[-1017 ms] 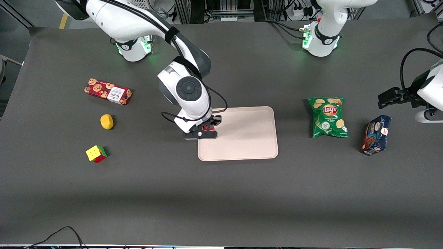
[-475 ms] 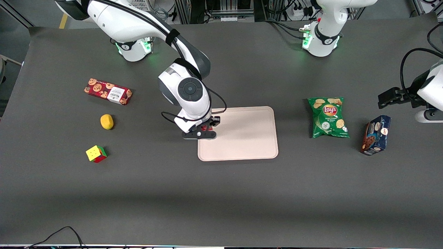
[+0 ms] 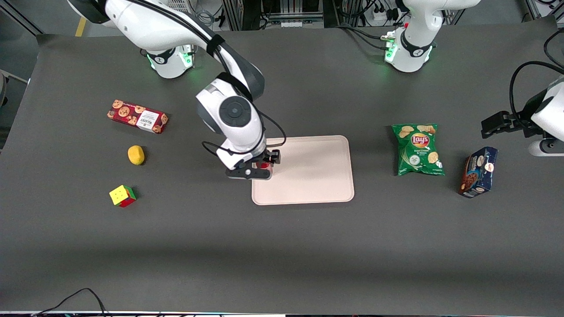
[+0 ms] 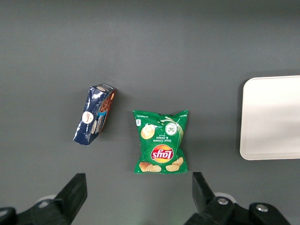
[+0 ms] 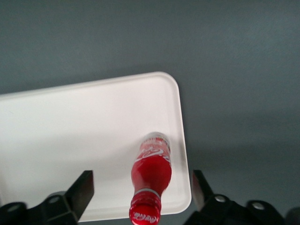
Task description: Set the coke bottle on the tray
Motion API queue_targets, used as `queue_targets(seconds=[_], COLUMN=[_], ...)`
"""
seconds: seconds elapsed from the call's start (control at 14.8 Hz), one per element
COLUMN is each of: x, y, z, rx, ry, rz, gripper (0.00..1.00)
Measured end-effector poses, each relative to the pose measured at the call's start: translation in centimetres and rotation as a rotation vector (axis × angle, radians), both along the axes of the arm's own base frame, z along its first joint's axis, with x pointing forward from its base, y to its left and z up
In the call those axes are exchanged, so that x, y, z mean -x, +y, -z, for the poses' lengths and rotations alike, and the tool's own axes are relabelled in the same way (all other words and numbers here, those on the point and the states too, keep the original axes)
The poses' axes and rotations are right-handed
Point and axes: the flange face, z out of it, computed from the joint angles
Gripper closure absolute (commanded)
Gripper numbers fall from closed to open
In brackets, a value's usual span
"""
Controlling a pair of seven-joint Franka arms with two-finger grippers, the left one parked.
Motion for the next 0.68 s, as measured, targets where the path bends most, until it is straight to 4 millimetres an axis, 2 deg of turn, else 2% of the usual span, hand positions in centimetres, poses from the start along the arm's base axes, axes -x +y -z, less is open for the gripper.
queue_targets(seconds=[0.14,0.27,0.41,0.54,0.68], x=[-1.8,-3.1,-3.7,-4.0,-4.0], y=[-3.0,-8.3,-14.4,-20.6,-26.4], z=[-5.2,-11.1,-15.9,-19.3,-21.5], rx=[-0.056,-0.069,-0.066,-0.042,-0.039], ry=[-0.025,-0.031,-0.029,-0.033,-0.037], rz=[0.063,0.057,0.023,-0.012,-0.03], gripper=[0.0,0.0,0.0,0.0,0.0])
